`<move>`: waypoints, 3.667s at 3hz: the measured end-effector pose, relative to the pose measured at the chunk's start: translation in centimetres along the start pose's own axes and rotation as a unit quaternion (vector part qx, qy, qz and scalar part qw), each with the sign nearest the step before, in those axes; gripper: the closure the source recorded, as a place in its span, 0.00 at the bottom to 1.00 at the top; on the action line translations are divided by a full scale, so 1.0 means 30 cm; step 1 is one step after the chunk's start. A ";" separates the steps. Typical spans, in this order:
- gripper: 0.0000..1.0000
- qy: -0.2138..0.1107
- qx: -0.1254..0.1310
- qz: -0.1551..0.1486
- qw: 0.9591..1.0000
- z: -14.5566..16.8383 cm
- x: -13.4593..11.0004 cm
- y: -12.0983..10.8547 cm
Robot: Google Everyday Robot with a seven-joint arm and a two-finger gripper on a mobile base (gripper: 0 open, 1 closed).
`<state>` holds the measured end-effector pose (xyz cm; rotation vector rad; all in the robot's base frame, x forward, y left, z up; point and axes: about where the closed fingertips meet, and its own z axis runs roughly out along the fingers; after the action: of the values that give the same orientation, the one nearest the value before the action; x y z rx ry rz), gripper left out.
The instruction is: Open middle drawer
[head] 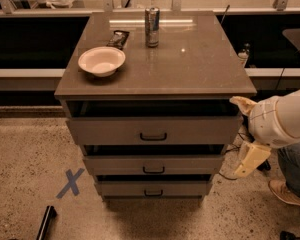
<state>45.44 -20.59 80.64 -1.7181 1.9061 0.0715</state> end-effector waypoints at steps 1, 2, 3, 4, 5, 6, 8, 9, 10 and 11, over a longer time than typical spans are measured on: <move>0.00 -0.049 0.006 0.002 0.999 0.214 0.052 0.077; 0.00 -0.078 0.033 -0.055 0.995 0.384 0.112 0.110; 0.00 -0.078 0.032 -0.054 0.995 0.383 0.110 0.110; 0.00 -0.074 0.017 -0.062 0.995 0.440 0.111 0.116; 0.00 -0.055 -0.008 -0.093 0.994 0.601 0.124 0.151; 0.00 -0.024 -0.033 -0.118 0.992 0.771 0.166 0.191; 0.00 -0.013 -0.024 -0.066 0.997 0.886 0.271 0.187; 0.00 -0.001 -0.049 -0.076 0.996 0.930 0.258 0.196; 0.00 0.025 -0.058 -0.095 0.993 1.086 0.302 0.212; 0.00 0.040 -0.032 -0.105 0.993 1.179 0.334 0.186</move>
Offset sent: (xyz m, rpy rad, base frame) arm 0.0156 0.0229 -0.1722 0.1260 -0.2106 0.1692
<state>53.16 -14.40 44.80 -1.9817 1.7842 -0.0164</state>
